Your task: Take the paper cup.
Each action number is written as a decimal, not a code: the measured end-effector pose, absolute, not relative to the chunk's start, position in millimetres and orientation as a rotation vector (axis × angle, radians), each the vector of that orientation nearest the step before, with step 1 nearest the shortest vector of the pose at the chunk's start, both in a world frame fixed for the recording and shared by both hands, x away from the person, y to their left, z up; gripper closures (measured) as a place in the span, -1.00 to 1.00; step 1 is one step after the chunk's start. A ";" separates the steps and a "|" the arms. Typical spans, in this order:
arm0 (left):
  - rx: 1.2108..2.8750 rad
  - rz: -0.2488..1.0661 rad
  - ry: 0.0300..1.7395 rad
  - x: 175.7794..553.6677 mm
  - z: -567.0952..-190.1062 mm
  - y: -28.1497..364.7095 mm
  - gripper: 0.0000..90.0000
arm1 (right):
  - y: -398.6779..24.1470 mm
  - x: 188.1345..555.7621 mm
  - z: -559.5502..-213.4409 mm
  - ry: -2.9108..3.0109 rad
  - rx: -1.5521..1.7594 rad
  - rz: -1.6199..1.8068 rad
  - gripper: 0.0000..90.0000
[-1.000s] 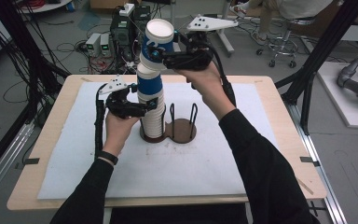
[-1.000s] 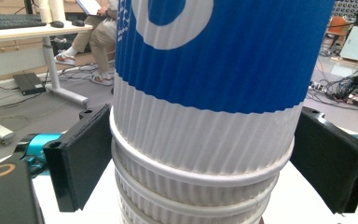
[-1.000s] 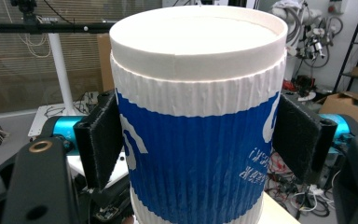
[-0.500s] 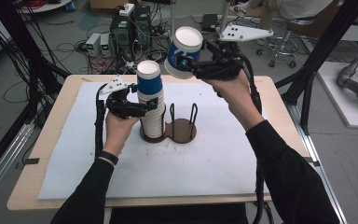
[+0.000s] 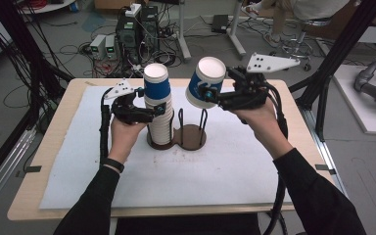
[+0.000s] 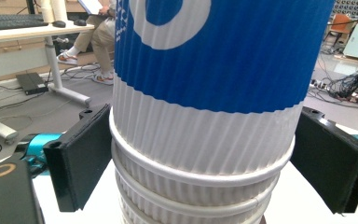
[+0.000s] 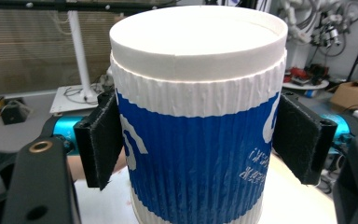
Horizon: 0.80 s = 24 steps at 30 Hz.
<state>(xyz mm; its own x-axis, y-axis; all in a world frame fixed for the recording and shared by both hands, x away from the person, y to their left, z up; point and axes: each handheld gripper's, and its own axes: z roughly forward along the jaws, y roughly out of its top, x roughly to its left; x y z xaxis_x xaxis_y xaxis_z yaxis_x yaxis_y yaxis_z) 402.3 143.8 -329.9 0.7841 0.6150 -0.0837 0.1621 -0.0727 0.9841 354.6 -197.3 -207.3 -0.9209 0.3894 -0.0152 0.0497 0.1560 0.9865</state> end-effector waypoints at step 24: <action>1.635 0.423 0.626 402.6 -330.0 143.9 -0.77 | -232.4 317.9 -305.9 2.287 0.486 1.818 -0.45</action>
<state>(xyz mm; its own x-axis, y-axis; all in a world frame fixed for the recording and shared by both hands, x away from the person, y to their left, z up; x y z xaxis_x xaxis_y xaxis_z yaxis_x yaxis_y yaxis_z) 402.6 143.9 -330.0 0.7841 0.6159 -0.0763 0.1586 -0.0800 0.9841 317.9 -232.4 -305.9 -0.9304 0.3613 0.0617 0.1417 0.1991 0.9697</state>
